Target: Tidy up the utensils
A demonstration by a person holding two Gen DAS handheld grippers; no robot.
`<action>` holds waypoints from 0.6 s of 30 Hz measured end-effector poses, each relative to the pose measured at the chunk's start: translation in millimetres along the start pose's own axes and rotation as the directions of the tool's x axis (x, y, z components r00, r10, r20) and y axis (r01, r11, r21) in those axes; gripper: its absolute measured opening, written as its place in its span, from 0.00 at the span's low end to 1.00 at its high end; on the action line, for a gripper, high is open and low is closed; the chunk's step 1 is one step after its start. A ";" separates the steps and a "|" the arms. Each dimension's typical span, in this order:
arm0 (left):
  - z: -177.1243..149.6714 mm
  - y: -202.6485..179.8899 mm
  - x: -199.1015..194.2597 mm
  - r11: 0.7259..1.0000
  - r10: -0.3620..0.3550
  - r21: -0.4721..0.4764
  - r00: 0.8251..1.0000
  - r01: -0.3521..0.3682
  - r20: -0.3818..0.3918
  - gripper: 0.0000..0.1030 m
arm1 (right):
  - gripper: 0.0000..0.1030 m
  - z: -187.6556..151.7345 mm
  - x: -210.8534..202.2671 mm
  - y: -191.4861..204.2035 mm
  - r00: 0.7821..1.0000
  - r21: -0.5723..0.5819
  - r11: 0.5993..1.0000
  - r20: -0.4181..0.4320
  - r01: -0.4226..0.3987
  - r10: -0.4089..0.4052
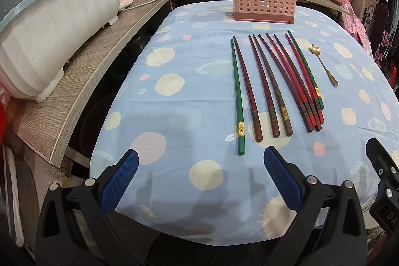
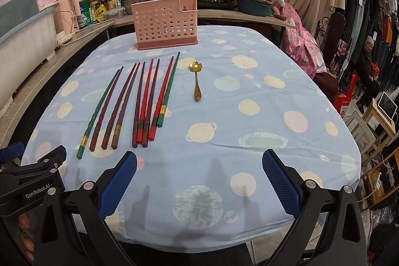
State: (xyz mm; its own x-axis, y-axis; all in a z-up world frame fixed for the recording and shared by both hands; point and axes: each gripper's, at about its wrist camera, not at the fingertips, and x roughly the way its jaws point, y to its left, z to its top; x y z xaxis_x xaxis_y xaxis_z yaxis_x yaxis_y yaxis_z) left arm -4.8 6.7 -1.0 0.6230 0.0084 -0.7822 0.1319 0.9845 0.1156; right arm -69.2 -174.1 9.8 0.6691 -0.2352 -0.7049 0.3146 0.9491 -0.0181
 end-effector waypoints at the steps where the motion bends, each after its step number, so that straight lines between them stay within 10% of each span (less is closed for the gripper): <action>1: 0.1 -0.2 0.0 1.000 0.001 0.000 1.000 -0.001 0.000 0.93 | 0.94 0.1 -0.2 0.2 1.000 0.000 1.000 0.000 0.000 0.000; 18: -0.6 -2.1 0.0 1.000 0.002 -0.001 1.000 -0.002 -0.009 0.93 | 0.94 0.3 0.1 0.0 1.000 0.005 1.000 -0.001 -0.002 0.002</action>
State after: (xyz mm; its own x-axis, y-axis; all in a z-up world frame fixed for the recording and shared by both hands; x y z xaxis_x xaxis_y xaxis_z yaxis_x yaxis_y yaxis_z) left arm -5.6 4.8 -1.7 0.6163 0.0117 -0.7874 0.1304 0.9846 0.1166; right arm -69.0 -174.2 10.0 0.6690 -0.2328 -0.7059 0.3167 0.9484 -0.0127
